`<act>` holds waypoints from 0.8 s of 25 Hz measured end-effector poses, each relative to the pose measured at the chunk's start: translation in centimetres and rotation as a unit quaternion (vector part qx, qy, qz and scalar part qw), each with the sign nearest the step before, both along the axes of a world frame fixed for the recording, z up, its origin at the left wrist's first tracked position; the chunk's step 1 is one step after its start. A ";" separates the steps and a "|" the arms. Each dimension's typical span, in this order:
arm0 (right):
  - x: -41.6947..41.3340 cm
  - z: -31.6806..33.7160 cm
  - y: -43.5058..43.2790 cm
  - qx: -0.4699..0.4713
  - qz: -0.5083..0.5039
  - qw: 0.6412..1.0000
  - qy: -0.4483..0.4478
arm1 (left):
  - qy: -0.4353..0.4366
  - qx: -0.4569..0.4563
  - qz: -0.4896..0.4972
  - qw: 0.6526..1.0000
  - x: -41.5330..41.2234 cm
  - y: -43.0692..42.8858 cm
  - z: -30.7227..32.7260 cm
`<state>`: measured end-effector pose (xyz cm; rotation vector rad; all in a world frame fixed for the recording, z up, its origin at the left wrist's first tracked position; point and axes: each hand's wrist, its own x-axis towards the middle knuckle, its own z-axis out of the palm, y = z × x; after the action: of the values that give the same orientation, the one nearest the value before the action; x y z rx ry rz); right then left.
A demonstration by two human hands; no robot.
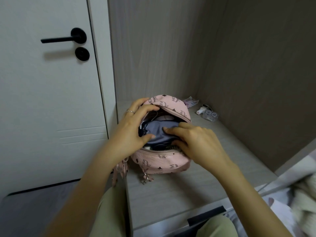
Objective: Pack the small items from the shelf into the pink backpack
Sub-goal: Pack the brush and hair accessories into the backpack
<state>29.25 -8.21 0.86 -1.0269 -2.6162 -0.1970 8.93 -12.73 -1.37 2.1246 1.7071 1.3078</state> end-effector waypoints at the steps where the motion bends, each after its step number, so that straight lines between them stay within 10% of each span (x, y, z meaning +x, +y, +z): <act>1: 0.0 -0.1 0.1 -0.011 -0.004 1.000 0.008 | -0.001 0.004 -0.006 1.000 0.0 -0.1 -0.1; 12: 0.2 -1.4 0.2 -0.039 0.004 0.995 0.092 | -0.009 -0.008 0.012 1.000 0.5 -0.4 0.4; 17: 2.8 -2.5 0.6 -0.110 0.050 0.920 0.372 | 0.005 -0.014 0.038 0.999 0.8 -0.3 0.4; 20: 3.5 -3.6 1.1 -0.229 0.098 0.917 0.312 | -0.004 -0.022 0.034 0.999 0.8 -0.1 0.5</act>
<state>32.71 -7.08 -2.71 -0.7703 -2.1685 0.7095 9.69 -12.81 -0.84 2.0520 1.8042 1.2807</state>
